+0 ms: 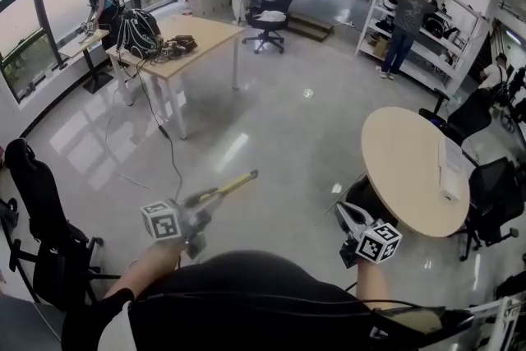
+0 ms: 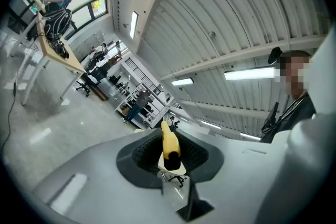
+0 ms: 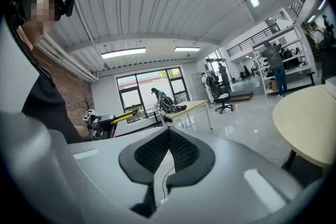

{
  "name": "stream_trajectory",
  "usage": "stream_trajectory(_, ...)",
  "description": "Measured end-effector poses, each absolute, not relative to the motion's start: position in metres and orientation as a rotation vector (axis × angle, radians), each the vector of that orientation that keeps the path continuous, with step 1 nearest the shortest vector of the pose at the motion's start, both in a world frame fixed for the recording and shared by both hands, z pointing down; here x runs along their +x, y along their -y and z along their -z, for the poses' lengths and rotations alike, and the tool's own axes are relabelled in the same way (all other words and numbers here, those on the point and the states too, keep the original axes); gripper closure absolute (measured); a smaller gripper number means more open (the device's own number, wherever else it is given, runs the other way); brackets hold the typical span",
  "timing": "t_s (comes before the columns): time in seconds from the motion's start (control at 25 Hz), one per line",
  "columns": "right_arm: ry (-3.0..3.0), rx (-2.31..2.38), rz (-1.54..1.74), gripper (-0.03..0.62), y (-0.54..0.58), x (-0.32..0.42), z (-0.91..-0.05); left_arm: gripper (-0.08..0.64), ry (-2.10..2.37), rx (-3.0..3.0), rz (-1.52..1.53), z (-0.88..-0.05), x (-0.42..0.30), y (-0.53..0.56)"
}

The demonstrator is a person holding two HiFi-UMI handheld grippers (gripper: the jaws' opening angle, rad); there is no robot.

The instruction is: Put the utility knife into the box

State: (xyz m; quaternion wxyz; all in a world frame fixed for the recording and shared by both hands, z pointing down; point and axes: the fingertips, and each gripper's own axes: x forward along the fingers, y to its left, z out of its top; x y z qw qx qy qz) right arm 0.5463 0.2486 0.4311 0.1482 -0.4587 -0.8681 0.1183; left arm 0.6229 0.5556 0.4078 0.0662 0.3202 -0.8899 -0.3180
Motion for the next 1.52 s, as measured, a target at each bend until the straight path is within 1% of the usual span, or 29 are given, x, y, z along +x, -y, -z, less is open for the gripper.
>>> stream_trajectory(0.24,2.457,-1.306,-0.371,0.578,-0.239,0.498,-0.452,0.491,2.664,0.944,0.953,-0.413,0.569,-0.546)
stream_trajectory(0.4,2.469,-1.244,-0.378,0.578,-0.245,0.453,-0.463,0.491,2.618,0.968,0.983,-0.427,0.517,-0.556)
stream_trajectory(0.56,2.513,-1.184,-0.335,0.578,-0.255,0.400,-0.461,0.491,2.563,1.040,1.015,-0.439,0.445,-0.567)
stream_trajectory(0.84,2.587,-1.046,-0.288,0.578,-0.301,0.282,-0.439,0.491,2.484,1.216,0.962,-0.421,0.293,-0.614)
stream_trajectory(0.96,2.633,-0.987,-0.332,0.578,-0.309,0.235,-0.434,0.491,2.467,1.251,0.927,-0.418,0.237,-0.635)
stream_trajectory(1.08,2.631,-0.943,-0.333,0.578,-0.315,0.202,-0.442,0.491,2.449,1.251,0.933,-0.422,0.186,-0.648)
stream_trajectory(1.32,2.631,-0.856,-0.380,0.578,-0.286,0.132,-0.458,0.491,2.392,1.276,0.950,-0.433,0.105,-0.625)
stream_trajectory(1.52,2.626,-0.925,-0.375,0.578,-0.248,0.049,-0.466,0.490,2.415,1.253,0.922,-0.444,0.034,-0.583)
